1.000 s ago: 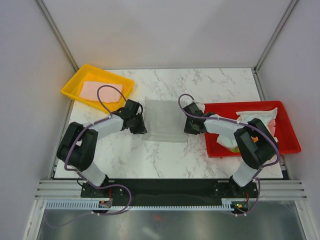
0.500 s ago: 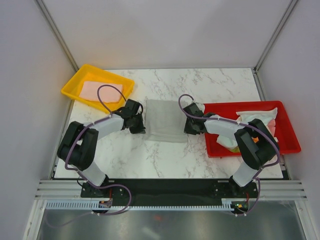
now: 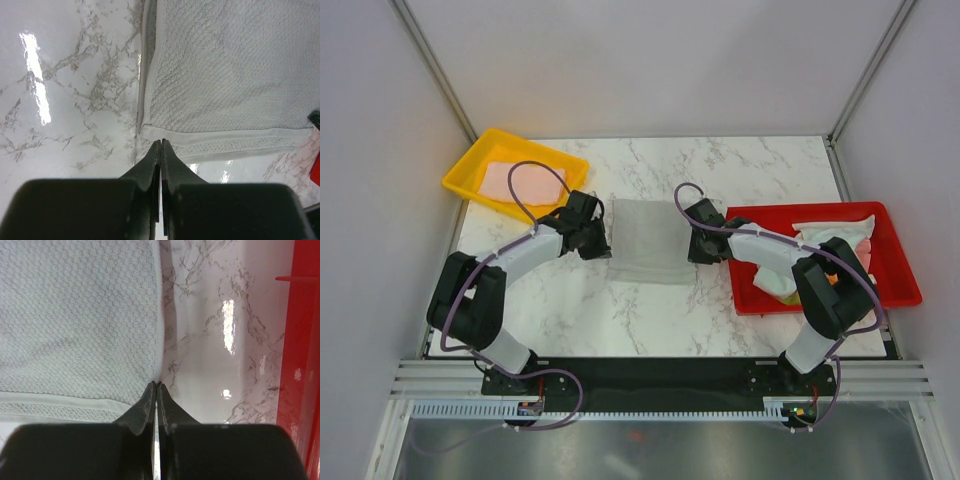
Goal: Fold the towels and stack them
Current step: Fold the towel
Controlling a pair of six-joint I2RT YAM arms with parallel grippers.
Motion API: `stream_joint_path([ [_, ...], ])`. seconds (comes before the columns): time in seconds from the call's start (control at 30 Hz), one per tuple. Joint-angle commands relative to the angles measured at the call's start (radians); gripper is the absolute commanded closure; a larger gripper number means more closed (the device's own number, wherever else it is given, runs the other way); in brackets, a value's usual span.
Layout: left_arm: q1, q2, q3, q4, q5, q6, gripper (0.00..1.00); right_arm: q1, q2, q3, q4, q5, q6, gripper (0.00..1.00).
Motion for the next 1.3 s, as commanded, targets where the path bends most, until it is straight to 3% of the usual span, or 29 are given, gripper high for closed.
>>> stream_joint_path([
  [0.0, 0.001, 0.002, 0.028, -0.009, -0.015, 0.010, 0.98, 0.003, -0.010, 0.028, -0.024, 0.002, -0.012, 0.95],
  [0.07, 0.001, 0.022, 0.024, 0.008, 0.003, 0.024, 0.82, 0.003, -0.007, 0.025, -0.024, 0.002, -0.012, 0.98],
  [0.17, 0.001, 0.053, -0.005, 0.066, 0.031, 0.039, 0.68, 0.003, -0.005, 0.024, -0.024, 0.001, -0.012, 1.00],
  [0.3, 0.001, 0.082, -0.025, 0.118, 0.062, 0.056, 0.63, 0.003, -0.002, 0.024, -0.024, 0.004, -0.012, 1.00],
  [0.53, 0.001, 0.130, -0.018, 0.114, 0.057, 0.048, 0.69, 0.003, 0.002, 0.019, -0.020, 0.002, -0.009, 1.00],
  [0.83, -0.001, 0.127, -0.009, 0.077, 0.012, 0.059, 0.61, 0.003, 0.002, 0.013, -0.017, 0.005, -0.011, 1.00],
  [0.93, -0.008, 0.146, 0.004, 0.072, 0.022, 0.064, 0.67, 0.003, 0.005, 0.011, -0.012, 0.002, -0.009, 1.00],
  [1.07, -0.010, 0.160, 0.019, 0.057, 0.022, 0.062, 0.90, 0.003, 0.008, 0.010, -0.009, 0.001, -0.009, 1.00],
  [1.13, -0.010, 0.156, 0.022, 0.048, 0.008, 0.059, 0.96, 0.003, 0.005, 0.013, -0.010, 0.001, -0.014, 1.00],
  [1.27, -0.010, 0.142, 0.056, 0.000, -0.004, 0.058, 0.90, 0.003, 0.002, 0.019, -0.013, 0.004, -0.017, 0.93],
])
